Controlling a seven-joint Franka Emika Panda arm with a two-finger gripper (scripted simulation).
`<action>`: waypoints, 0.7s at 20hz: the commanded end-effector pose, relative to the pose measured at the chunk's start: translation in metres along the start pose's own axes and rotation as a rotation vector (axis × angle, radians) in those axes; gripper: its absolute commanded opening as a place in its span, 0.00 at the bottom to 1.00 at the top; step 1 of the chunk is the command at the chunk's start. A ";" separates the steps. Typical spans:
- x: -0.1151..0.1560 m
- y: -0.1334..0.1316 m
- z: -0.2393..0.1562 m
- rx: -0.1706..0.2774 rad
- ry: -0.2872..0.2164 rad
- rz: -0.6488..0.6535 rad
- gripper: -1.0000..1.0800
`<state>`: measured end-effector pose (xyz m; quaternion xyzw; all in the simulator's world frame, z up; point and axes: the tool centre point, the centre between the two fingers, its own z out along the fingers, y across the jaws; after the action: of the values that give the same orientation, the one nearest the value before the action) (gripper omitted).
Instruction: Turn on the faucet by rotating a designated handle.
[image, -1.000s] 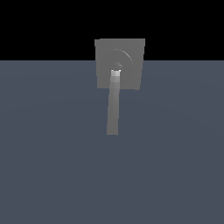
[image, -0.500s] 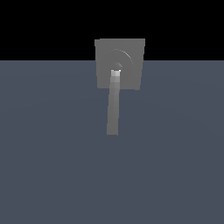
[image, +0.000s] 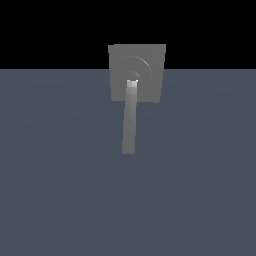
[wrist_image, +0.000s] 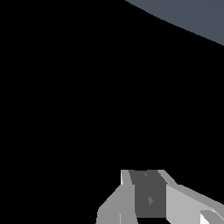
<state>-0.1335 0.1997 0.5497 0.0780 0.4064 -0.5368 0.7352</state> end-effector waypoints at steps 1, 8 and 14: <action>0.010 0.024 -0.015 -0.050 -0.075 -0.152 0.00; 0.061 0.089 -0.059 -0.182 -0.275 -0.598 0.00; 0.131 0.134 -0.096 -0.290 -0.443 -0.994 0.00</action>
<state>-0.0622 0.2180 0.3791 -0.2990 0.3150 -0.7476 0.5025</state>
